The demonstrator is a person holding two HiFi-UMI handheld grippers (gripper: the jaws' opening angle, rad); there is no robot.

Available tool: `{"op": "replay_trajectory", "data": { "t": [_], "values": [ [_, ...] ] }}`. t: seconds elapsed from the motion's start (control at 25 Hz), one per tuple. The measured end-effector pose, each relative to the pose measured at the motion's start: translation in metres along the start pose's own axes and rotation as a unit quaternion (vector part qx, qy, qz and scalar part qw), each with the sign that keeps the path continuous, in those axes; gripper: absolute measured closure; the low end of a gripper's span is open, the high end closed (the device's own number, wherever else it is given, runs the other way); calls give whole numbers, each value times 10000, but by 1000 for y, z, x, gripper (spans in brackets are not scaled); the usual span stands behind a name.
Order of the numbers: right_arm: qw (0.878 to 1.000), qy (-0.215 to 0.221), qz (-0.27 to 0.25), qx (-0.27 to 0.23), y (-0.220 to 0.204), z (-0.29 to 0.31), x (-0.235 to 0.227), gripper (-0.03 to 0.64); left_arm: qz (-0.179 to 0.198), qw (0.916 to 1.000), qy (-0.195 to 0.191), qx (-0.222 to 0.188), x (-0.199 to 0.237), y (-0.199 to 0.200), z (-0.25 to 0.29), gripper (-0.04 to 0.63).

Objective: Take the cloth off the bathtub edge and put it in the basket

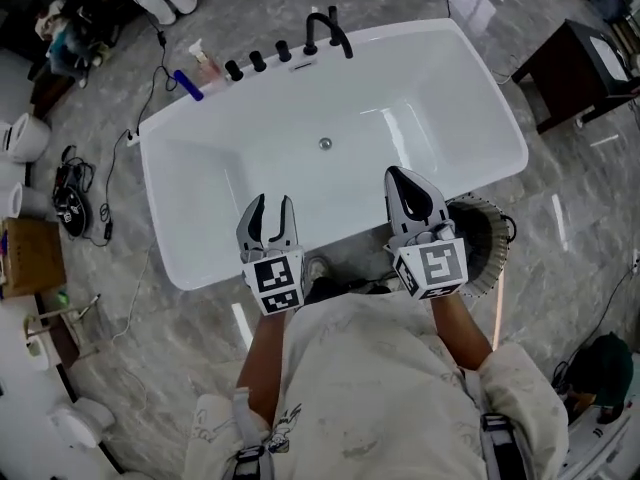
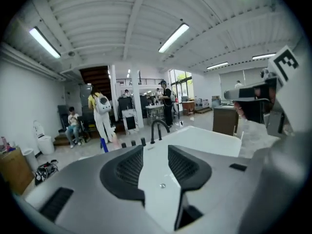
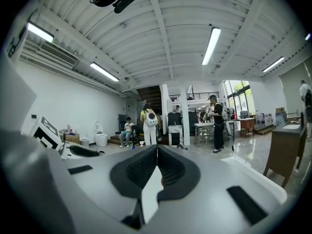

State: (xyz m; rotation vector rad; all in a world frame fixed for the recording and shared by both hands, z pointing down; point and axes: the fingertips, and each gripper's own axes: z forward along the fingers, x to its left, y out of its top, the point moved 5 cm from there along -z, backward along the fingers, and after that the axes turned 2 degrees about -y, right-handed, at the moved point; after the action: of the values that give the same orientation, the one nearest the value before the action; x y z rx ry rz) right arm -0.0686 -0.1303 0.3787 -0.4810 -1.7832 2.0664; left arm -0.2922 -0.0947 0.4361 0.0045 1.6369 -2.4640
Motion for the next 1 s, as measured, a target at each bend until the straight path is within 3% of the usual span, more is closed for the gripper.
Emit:
{"op": "replay_trajectory", "data": {
  "t": [0.16,0.48,0.76,1.0],
  "values": [
    [9990,311,-180,-282,25,18,22,627,238,9968,445,-623,21,35,-27,442],
    [9921,580,-353,-1059,85,35,40,627,154,9828,852,-1631,52,95,-68,449],
    [9867,368,-615,-1459,140,32,39,627,132,9714,840,-2219,61,145,-82,456],
    [9838,304,-655,-1640,151,35,38,627,127,9660,770,-2466,62,158,-80,482]
  ]
}}
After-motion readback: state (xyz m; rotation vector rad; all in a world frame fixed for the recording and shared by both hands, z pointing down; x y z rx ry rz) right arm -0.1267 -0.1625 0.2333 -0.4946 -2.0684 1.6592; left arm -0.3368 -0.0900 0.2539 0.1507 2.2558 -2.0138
